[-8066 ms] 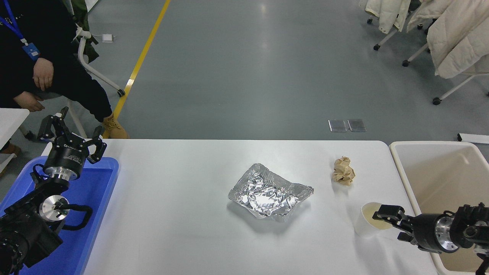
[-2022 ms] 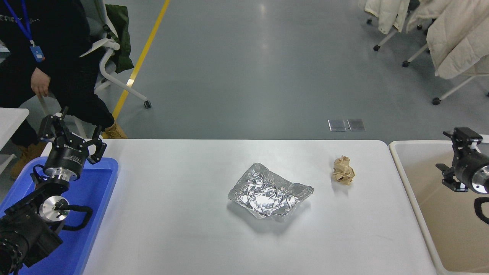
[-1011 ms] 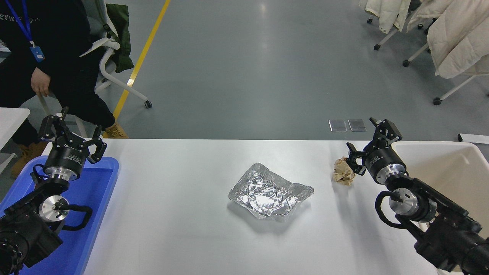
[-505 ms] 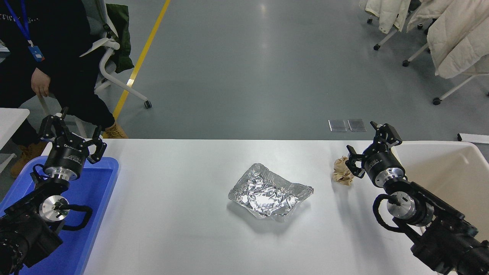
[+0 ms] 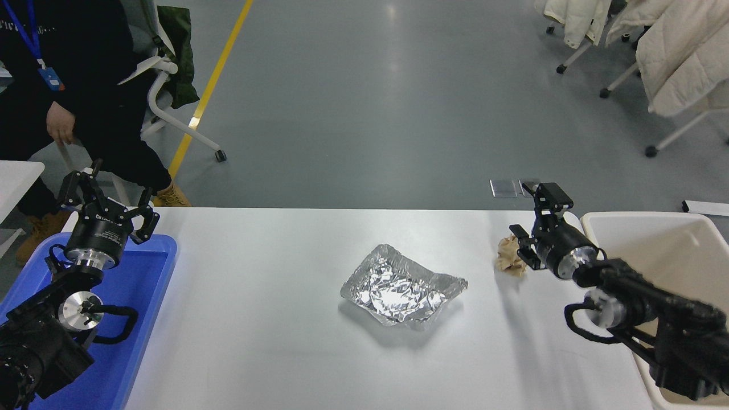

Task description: Clean the table surface

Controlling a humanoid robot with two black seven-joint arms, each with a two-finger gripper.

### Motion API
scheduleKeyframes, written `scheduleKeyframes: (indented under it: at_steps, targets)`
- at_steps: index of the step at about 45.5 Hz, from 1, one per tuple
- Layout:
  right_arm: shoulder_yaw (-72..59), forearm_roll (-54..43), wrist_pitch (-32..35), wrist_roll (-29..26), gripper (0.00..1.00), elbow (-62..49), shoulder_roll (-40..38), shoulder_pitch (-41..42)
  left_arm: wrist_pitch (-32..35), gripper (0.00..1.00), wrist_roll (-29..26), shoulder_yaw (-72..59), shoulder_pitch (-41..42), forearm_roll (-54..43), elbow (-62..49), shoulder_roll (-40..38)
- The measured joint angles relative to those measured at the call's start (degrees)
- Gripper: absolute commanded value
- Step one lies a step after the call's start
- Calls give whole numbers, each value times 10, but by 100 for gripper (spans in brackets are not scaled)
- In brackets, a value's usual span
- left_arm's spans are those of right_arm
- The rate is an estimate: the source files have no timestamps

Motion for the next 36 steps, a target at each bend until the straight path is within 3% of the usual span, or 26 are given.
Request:
scheduleKeyframes:
  at_steps: [11, 19, 28, 36]
  targets:
    - [-193, -56, -13, -26, 99, 97, -60, 97, 0, 100, 0, 0, 0, 0, 0, 0]
    - [-294, -70, -15, -77, 99, 156, -70, 160, 0, 100, 0, 0, 0, 0, 0, 0]
    - [-348, -64, -14, -155, 99, 198, -41, 209, 0, 100, 0, 0, 0, 0, 0, 0]
    - [-359, -46, -14, -192, 99, 194, 3, 220, -1, 100, 0, 0, 0, 0, 0, 0]
